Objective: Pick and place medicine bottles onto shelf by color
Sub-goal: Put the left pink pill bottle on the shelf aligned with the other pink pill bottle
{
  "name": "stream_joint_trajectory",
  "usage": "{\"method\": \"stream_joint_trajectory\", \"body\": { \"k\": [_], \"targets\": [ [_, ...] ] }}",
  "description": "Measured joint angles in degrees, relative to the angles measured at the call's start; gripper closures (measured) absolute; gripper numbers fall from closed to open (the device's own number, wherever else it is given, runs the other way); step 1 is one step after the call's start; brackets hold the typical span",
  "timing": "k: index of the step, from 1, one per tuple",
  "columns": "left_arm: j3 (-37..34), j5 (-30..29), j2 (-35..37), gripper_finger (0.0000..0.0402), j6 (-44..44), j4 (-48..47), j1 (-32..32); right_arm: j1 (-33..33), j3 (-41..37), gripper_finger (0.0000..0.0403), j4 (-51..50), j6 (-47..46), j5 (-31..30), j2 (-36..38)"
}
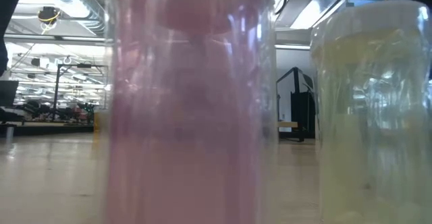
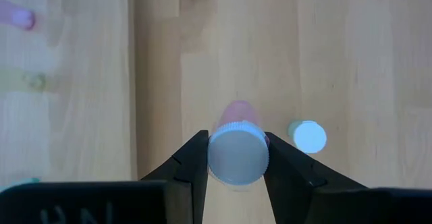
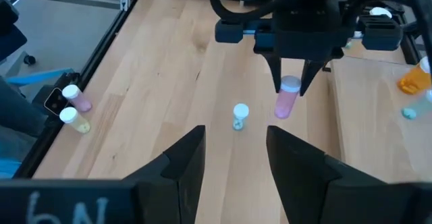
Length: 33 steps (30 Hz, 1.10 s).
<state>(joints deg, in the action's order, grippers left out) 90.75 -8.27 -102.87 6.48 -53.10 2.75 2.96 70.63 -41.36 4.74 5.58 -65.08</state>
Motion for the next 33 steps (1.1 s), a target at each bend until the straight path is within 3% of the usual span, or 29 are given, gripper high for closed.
{"method": "stream_joint_trajectory", "body": {
  "k": [16, 33],
  "targets": [
    [-4.2, 1.1, -0.3, 0.0294, -3.1, 5.9, -0.5, 0.0, 0.0, 0.0244, 0.0, 0.1, 0.0, 0.0],
    [-2.5, 4.7, -10.0, 0.0294, -2.9, 6.2, -0.7, 0.0, 0.0, 0.0244, 0.1, 0.1, 0.0, 0.0]
  ]
}}
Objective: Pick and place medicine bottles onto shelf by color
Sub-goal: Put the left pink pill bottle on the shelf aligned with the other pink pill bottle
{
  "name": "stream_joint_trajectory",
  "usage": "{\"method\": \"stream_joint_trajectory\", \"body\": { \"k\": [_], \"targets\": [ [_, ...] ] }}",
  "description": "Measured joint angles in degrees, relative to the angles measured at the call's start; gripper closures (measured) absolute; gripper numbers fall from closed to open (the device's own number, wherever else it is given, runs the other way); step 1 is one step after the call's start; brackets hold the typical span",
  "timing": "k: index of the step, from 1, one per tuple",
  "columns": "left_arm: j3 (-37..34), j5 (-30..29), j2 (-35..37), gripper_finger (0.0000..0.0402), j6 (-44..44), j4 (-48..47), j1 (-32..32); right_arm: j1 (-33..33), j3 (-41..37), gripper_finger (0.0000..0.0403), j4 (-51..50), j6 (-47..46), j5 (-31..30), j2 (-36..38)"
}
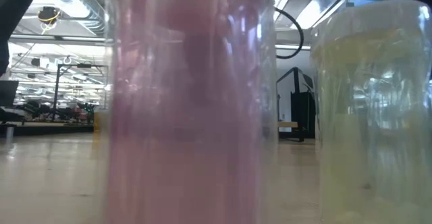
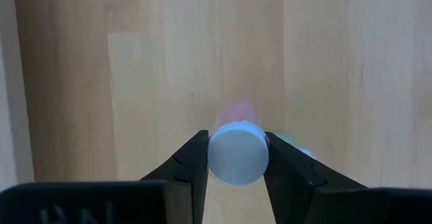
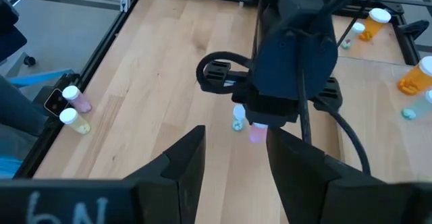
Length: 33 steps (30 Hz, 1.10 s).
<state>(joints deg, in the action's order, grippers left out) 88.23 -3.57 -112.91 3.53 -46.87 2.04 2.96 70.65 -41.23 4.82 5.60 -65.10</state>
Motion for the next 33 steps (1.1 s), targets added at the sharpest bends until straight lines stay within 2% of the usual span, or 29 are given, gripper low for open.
{"method": "stream_joint_trajectory", "body": {
  "k": [23, 33],
  "targets": [
    [0.1, 0.1, -2.6, 0.029, 1.1, -2.8, 0.2, 0.0, 0.0, 0.0244, 0.3, 0.0, 0.0, 0.0],
    [0.1, -0.2, -2.6, 0.0244, 1.1, -2.8, 0.2, 0.0, 0.0, 0.0244, 0.3, -0.1, 0.0, 0.0]
  ]
}}
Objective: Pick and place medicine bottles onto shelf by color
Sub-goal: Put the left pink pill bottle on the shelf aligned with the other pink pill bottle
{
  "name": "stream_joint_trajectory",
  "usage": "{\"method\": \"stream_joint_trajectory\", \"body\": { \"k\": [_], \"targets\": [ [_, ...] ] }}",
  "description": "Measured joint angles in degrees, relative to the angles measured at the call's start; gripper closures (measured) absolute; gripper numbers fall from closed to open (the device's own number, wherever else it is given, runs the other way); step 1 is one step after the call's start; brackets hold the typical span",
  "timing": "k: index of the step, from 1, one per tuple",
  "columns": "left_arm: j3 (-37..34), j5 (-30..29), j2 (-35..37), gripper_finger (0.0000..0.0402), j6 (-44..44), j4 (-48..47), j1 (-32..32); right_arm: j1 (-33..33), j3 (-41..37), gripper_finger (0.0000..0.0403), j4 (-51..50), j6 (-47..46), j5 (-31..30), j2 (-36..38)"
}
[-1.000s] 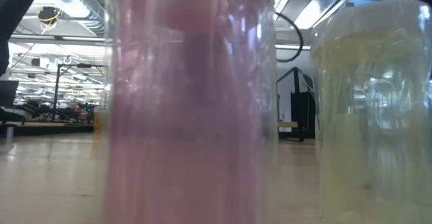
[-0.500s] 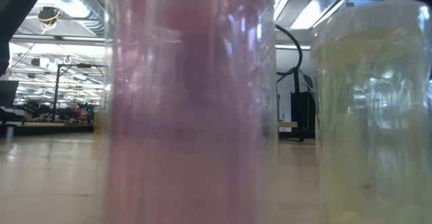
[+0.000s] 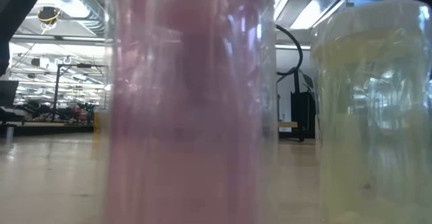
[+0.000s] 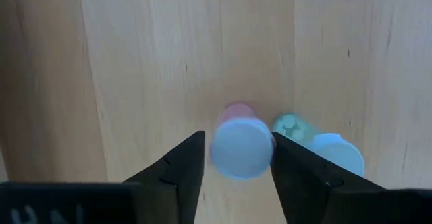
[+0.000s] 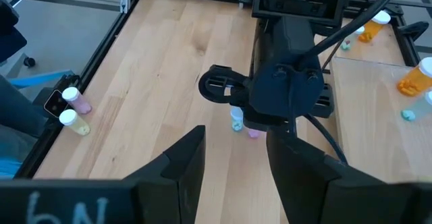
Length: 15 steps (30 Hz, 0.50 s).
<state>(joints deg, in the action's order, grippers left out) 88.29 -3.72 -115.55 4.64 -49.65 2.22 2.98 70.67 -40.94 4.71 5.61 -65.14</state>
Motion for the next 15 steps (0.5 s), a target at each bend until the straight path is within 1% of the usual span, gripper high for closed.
{"method": "stream_joint_trajectory", "body": {
  "k": [5, 11, 15],
  "targets": [
    [0.0, -0.2, 0.0, 0.0214, 0.0, 0.0, 0.0, 0.0, 0.0, 0.0244, 0.0, 0.0, 0.0, 0.0],
    [0.0, -0.8, 0.0, 0.0167, -0.1, 0.0, 0.1, 0.0, 0.0, 0.0244, 0.0, 0.0, 0.0, 0.0],
    [0.0, -1.7, 0.9, 0.0151, -1.6, -0.2, 0.4, 0.0, 0.0, 0.0244, 0.0, 0.1, 0.0, 0.0]
  ]
}}
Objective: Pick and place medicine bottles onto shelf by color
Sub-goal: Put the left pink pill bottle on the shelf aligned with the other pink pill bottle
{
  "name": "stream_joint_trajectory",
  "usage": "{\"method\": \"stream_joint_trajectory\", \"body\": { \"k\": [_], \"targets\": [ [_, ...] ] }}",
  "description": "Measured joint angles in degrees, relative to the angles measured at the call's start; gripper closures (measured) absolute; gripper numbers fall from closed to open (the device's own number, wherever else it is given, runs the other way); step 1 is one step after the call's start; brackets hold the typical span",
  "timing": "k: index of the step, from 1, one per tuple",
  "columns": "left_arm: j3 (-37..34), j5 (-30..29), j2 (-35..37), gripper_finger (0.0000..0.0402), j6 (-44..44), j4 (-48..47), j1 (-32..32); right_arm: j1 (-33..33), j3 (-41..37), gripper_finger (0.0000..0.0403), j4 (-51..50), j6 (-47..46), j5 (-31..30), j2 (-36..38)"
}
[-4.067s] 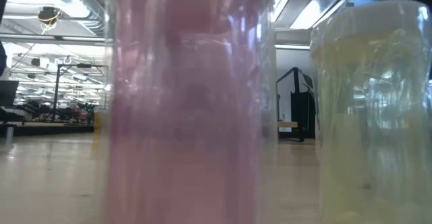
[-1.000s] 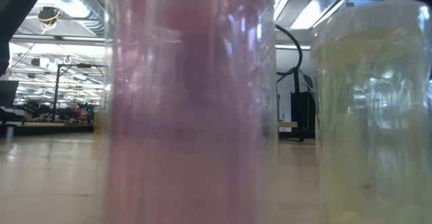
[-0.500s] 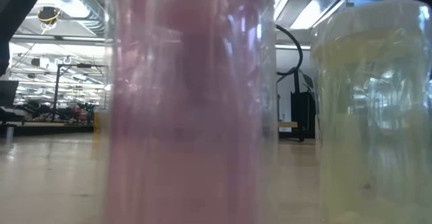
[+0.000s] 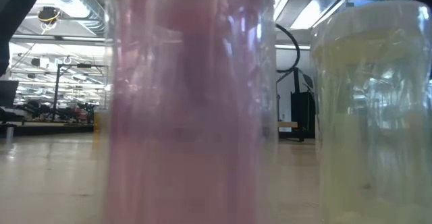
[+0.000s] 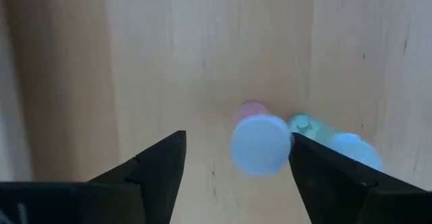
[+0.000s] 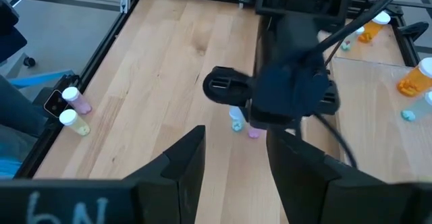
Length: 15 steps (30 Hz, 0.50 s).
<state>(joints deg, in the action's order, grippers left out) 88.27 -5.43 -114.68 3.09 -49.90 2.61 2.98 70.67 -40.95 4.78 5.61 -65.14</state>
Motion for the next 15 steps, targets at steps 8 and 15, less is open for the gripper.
{"method": "stream_joint_trajectory", "body": {
  "k": [8, 15],
  "targets": [
    [0.0, 0.2, 4.3, 0.0153, -1.6, -1.5, 0.0, 0.0, 0.0, 0.0244, 0.0, -0.1, 0.0, 0.0],
    [0.0, 0.1, 10.1, 0.0153, -4.5, -4.3, -0.4, 0.0, 0.0, 0.0244, 0.0, 0.0, 0.0, 0.0]
  ]
}}
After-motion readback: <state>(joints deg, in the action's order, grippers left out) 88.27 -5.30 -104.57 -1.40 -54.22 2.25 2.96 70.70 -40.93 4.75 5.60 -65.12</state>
